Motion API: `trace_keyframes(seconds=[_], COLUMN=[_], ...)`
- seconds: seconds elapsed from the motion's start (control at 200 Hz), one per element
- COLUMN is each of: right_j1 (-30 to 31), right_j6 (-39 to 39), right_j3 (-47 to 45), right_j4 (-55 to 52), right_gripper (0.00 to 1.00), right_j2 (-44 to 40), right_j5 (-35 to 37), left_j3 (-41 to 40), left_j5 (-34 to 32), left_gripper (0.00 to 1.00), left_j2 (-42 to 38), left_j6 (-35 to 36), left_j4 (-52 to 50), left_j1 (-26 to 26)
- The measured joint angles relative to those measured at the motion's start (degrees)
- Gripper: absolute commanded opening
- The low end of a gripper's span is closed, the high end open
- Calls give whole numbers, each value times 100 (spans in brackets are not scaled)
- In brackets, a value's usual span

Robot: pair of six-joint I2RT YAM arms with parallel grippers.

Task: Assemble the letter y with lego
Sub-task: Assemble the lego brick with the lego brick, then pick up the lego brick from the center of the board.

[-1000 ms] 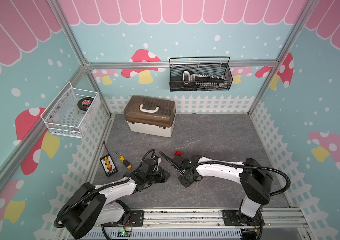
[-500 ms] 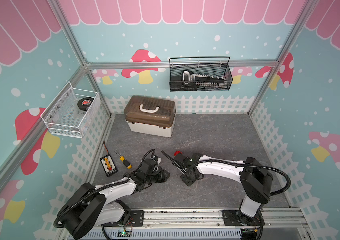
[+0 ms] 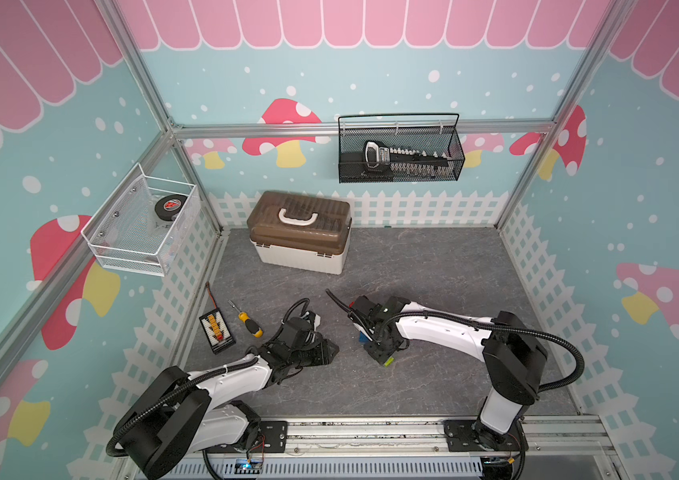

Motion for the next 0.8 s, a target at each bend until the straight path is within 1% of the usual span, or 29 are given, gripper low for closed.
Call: trace_keyframes(seconds=[0.155,0.345,0.565,0.8], right_j1=[-295,-516,-549,-603], right_j6=[140,562,1064,1344], right_j3=[256,402,398,330], right_j4=[149,654,1224,1537], right_gripper=[55,58,60,64], right_j2=[-79,-48,363,678], right_j5=[-76,-393,-942,-1071], left_j3=[0,2,2,0], left_j5=[-63,-105,-175,-219], left_gripper=[57,57,57,57], left_j2=[-46,-103,-223,-256], left_j6=[-2,-2,-2,0], left_j4=[-76,-168,-326,-352], left_j1=[0,0,0,0])
